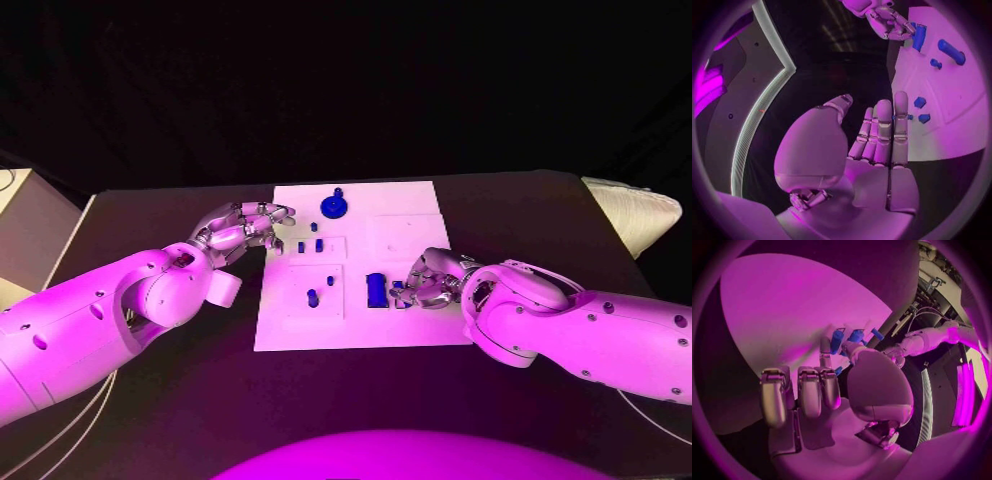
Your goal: Assemble the parts on the task board
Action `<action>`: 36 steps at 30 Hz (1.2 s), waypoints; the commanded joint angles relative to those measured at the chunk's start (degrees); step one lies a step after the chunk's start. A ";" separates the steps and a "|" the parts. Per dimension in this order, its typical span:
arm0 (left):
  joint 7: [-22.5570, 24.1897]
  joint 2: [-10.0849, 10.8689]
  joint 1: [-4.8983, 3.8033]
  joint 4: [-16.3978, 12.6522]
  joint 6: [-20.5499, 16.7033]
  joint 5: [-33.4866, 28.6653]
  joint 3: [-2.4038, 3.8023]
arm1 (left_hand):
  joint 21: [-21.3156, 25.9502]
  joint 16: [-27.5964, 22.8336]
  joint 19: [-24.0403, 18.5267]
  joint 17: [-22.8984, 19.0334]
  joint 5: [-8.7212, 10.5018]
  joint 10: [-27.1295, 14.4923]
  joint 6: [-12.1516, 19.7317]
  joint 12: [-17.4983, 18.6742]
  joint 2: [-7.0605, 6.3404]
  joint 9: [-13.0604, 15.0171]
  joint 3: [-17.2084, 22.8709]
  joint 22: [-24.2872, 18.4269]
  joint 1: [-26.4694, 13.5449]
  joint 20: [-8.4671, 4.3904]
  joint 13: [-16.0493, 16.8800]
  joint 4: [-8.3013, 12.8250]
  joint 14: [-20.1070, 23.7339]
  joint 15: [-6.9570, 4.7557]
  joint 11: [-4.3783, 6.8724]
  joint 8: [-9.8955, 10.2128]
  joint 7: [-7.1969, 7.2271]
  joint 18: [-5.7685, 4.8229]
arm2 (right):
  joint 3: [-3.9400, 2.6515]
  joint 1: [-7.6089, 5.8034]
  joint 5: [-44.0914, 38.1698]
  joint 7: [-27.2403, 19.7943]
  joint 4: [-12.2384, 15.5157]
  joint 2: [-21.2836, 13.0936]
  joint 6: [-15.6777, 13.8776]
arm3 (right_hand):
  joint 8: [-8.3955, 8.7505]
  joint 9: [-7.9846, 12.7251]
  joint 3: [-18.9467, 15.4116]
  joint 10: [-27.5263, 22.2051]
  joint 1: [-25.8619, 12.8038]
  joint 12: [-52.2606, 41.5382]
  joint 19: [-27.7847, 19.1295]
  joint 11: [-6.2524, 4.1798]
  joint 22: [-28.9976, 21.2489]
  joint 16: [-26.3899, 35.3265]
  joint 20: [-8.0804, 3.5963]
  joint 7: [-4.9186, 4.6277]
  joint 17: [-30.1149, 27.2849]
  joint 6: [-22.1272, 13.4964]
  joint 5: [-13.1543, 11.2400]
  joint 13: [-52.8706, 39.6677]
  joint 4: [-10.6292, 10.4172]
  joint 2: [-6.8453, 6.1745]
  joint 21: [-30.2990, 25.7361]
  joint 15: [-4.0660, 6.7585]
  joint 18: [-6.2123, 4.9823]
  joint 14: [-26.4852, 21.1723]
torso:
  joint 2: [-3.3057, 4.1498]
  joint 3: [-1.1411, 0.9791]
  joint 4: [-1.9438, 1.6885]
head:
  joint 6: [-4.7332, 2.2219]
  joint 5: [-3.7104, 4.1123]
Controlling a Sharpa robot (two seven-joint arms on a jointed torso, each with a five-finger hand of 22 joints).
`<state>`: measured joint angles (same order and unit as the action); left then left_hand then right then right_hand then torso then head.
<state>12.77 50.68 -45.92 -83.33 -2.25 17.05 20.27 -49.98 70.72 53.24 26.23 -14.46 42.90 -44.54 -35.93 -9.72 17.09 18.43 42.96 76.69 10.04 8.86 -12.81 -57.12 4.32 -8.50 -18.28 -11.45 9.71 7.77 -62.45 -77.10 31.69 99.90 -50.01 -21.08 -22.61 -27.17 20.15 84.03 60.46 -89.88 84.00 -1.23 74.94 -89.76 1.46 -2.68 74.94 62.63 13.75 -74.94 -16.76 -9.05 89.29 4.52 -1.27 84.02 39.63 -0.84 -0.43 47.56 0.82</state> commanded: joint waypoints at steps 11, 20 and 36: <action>-0.11 -0.02 0.08 -0.11 1.11 0.58 0.05 | 0.25 0.19 0.31 -0.09 -0.13 -0.44 0.18 -0.33 0.72 -0.04 0.04 -0.09 0.06 0.11 0.09 -0.45 0.26 0.34 -0.17 -0.26 -0.55 0.77 | -0.15 0.03 -1.11 -0.25 0.71 -0.45 -0.06 | -0.50 -0.05 1.22 5.97 -1.08 -0.12 5.97 -0.42 15.03 -0.24 -0.27 0.25 15.06 0.69 0.86 -15.06 0.15 1.98 0.58 0.47 1.25 5.98 | 0.02 0.00 0.02 | -0.06 -0.01; -0.13 -0.08 0.12 -0.03 1.10 0.66 0.05 | 0.29 0.18 0.27 -0.10 -0.13 -0.50 0.13 -0.37 0.76 -0.03 0.00 -0.10 0.06 0.12 0.10 -0.55 0.31 0.35 -0.17 -0.34 -0.55 0.77 | -0.26 0.02 -1.25 -0.20 1.07 -0.72 -0.29 | -0.56 -0.08 1.63 5.97 -0.90 -0.12 6.00 -0.46 15.06 -0.24 -0.29 0.29 15.06 0.73 1.09 -15.06 0.23 2.17 0.71 0.50 1.27 5.98 | 0.05 -0.04 0.01 | -0.03 0.06; -0.20 -0.16 0.44 0.12 1.05 0.95 0.05 | 0.33 0.18 0.23 -0.10 -0.14 -0.60 0.11 -0.39 0.78 -0.02 -0.05 -0.12 0.11 0.14 0.11 -0.62 0.36 0.36 -0.18 -0.40 -0.54 0.78 | -0.39 -0.04 2.07 -3.94 2.21 -2.64 -1.56 | -0.81 -0.23 -0.74 5.97 -2.83 -0.12 5.80 -0.38 14.83 -0.24 -0.37 0.17 15.06 0.37 4.68 -15.06 0.17 -2.12 -0.20 0.51 1.09 5.98 | -0.03 0.02 -0.02 | 0.17 0.06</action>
<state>12.33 50.63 -45.54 -83.12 -2.16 17.67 20.27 -49.98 70.72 53.24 26.19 -14.46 42.71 -44.54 -35.93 -9.50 17.10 18.43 42.90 76.91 10.03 8.91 -13.13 -56.91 4.53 -8.70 -18.49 -11.45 9.71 7.40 -62.49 -76.94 30.80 101.89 -52.47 -21.82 -23.05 -27.34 19.48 84.03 57.86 -89.88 84.00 -1.23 74.91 -89.76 1.46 -2.44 74.92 62.87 17.95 -74.92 -16.59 -11.00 89.07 4.52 -0.39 84.02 39.64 -0.83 -0.46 47.69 0.92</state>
